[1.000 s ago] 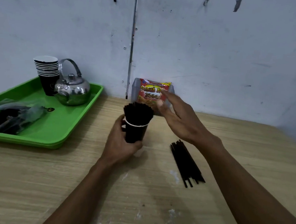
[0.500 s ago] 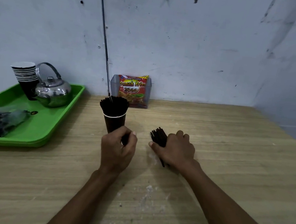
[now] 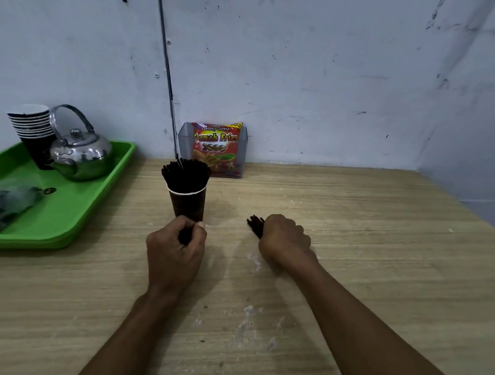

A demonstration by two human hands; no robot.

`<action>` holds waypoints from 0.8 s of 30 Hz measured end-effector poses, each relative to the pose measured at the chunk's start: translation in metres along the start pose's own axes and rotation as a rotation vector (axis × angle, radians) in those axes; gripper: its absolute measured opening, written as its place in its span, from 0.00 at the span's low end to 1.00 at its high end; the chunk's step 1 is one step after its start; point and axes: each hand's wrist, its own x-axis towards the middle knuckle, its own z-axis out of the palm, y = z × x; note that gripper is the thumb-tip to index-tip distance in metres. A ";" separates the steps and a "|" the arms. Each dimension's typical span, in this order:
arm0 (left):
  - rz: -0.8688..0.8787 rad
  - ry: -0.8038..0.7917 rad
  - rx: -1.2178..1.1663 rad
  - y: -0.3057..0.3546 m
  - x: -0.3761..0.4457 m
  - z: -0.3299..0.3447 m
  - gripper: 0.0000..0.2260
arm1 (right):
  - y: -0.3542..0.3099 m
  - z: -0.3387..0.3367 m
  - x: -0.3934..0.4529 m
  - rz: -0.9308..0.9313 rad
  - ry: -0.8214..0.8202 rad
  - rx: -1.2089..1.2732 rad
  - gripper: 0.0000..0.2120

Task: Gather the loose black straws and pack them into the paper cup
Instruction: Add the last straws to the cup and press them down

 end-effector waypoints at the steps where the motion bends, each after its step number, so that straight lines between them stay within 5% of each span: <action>1: -0.003 -0.010 0.003 0.000 0.000 0.000 0.08 | -0.002 0.000 0.000 0.003 -0.019 -0.019 0.17; 24: -0.159 -0.047 -0.020 -0.007 0.010 -0.008 0.12 | -0.004 0.001 -0.013 -0.084 -0.069 -0.146 0.16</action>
